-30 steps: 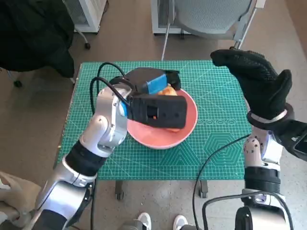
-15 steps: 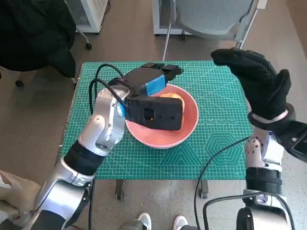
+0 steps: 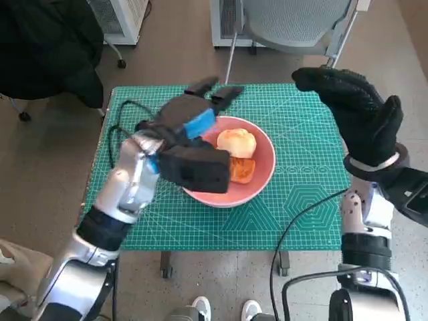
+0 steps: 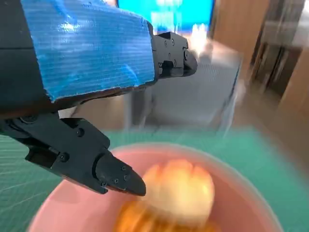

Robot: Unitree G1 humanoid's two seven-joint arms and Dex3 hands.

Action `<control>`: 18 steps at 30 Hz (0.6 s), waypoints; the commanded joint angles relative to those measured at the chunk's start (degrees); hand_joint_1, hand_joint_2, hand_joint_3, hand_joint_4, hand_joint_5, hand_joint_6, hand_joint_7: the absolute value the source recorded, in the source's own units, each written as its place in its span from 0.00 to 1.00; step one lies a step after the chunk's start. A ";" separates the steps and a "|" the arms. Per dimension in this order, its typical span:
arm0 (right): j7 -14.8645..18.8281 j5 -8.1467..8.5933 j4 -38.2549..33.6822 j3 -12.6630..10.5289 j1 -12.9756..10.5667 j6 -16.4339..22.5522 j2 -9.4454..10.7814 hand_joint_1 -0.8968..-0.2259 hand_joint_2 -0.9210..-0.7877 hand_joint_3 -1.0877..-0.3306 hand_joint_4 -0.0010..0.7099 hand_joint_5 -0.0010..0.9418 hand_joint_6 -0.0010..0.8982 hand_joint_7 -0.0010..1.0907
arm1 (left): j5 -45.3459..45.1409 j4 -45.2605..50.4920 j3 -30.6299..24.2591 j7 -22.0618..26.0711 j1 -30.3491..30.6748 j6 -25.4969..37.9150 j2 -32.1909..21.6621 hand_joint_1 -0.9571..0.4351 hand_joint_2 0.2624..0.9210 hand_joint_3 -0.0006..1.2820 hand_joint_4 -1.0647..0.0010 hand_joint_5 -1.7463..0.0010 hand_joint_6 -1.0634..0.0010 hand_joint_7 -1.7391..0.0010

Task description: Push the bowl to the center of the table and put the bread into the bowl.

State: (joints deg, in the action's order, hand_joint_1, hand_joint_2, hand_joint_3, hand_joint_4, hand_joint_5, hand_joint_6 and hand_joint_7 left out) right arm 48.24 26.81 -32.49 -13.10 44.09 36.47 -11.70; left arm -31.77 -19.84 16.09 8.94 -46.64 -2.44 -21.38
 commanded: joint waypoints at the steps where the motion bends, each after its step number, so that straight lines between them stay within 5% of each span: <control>1: 0.14 -0.08 -1.10 0.38 -0.11 -0.62 0.45 0.29 0.00 0.13 0.63 0.00 0.39 0.22 | 11.84 -2.02 -9.80 -6.09 3.55 -8.95 2.40 0.43 0.92 0.02 0.93 0.99 0.84 0.90; 5: -1.00 -0.75 -0.92 0.46 0.72 -0.26 0.76 0.29 0.00 0.13 0.57 0.00 0.36 0.21 | 34.32 0.66 -19.93 3.10 5.95 -9.40 7.38 0.38 0.98 0.03 0.90 0.99 0.83 0.91; 8: -2.22 -1.60 -0.96 0.54 1.42 0.45 1.11 0.30 0.00 0.14 0.53 0.00 0.33 0.19 | 50.03 6.70 -25.10 10.50 7.95 -2.15 9.80 0.37 0.99 0.04 0.91 0.99 0.84 0.92; 18: -4.81 -4.60 -3.24 1.47 3.85 3.43 2.62 0.32 0.00 0.17 0.44 0.00 0.30 0.16 | 55.18 15.58 -26.87 11.54 12.88 -4.16 8.17 0.43 1.00 0.10 0.97 1.00 0.96 0.87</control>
State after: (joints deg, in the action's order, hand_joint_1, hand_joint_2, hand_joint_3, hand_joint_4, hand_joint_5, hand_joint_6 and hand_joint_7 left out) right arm 45.88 25.74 -32.99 -12.92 46.92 38.22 -10.25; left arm 13.25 -12.59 -5.14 17.63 -37.67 -6.50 -14.57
